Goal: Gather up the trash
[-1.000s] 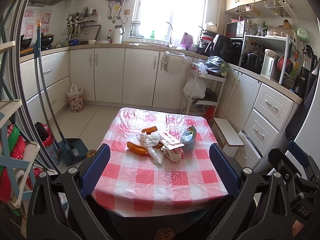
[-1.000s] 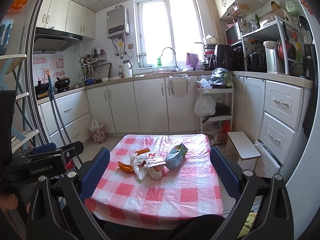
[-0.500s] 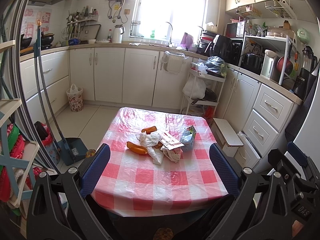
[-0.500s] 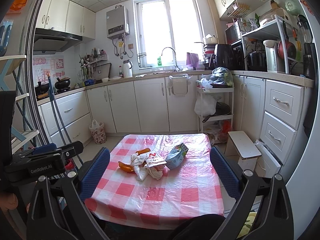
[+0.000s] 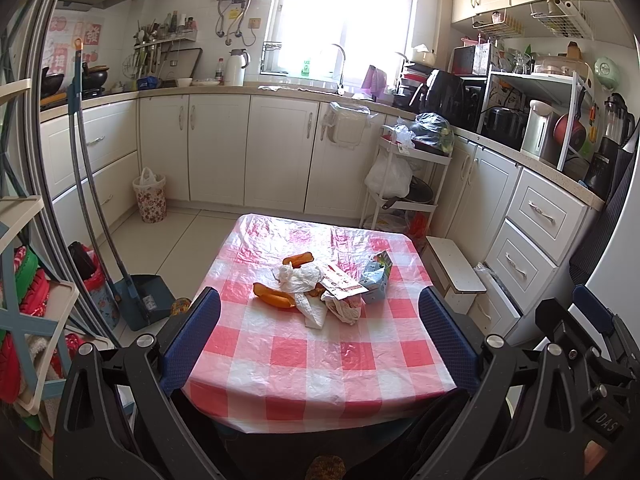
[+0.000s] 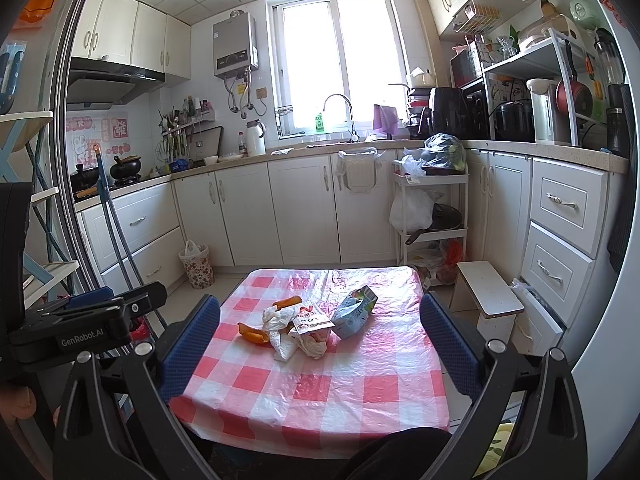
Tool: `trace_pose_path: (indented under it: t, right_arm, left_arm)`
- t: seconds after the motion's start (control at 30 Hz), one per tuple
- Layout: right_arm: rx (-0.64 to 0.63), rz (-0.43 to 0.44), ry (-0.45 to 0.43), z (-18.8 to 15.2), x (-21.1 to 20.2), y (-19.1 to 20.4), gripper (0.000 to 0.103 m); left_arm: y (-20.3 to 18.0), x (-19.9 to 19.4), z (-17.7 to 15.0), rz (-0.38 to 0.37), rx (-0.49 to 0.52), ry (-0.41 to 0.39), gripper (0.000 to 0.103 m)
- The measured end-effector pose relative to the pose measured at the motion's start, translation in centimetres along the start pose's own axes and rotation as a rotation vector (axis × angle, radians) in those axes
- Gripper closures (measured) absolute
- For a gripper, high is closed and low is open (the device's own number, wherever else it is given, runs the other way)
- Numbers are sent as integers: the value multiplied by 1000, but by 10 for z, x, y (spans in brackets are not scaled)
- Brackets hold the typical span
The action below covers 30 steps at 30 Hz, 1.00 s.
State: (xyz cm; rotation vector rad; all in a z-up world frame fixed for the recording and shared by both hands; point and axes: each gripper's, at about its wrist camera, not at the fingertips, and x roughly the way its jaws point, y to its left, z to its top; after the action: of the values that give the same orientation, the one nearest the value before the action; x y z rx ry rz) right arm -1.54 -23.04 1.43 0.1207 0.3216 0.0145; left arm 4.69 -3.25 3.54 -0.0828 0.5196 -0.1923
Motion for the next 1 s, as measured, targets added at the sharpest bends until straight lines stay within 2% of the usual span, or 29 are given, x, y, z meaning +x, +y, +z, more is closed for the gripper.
trace_pose_path:
  t: [1.0]
  right_arm:
    - [1,4,0,0,-1,-2,7]
  left_arm:
    - [1,0,0,-2,-3,0,7]
